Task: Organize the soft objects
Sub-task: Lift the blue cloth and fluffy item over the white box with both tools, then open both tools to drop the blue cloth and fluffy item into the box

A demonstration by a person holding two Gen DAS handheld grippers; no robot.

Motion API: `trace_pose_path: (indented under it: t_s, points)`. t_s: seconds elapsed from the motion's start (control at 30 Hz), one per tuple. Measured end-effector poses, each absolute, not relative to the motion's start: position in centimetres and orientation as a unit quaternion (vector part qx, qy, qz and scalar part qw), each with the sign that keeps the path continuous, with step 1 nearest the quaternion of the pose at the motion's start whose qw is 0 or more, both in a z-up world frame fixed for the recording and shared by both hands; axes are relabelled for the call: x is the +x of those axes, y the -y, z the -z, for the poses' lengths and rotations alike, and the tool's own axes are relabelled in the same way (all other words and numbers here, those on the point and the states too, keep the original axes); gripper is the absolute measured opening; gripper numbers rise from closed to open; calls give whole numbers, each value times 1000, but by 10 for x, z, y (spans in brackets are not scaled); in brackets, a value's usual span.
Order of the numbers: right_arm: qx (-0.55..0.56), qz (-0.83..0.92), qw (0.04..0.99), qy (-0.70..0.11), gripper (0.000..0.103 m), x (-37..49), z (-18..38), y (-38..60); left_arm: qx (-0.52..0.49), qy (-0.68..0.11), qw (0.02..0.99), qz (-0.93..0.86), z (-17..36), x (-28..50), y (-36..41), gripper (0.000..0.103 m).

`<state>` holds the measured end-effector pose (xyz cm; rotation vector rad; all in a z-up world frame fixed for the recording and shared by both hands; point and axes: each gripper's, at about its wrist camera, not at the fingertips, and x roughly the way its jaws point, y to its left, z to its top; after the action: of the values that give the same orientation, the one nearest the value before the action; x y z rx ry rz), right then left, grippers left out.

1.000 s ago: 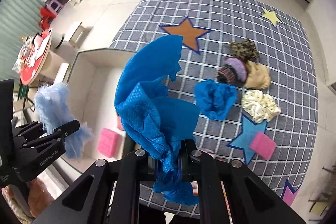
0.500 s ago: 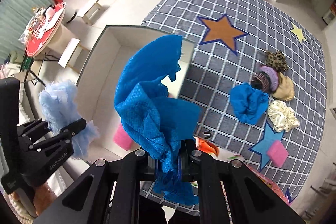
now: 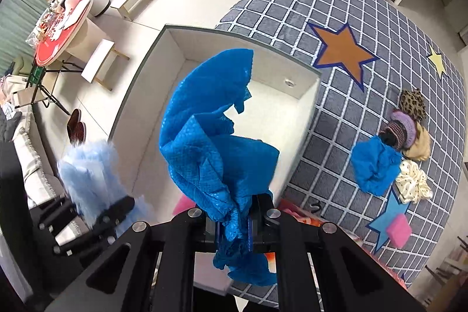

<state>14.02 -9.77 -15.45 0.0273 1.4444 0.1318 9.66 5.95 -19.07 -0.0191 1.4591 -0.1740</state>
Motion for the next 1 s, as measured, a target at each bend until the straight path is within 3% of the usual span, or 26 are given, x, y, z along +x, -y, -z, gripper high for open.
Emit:
trace_pose_path:
  t_s: [1.0]
  points:
    - [1,-48,723,-690,12,179,185,84,2,-678,729,95,207,109,-52,29]
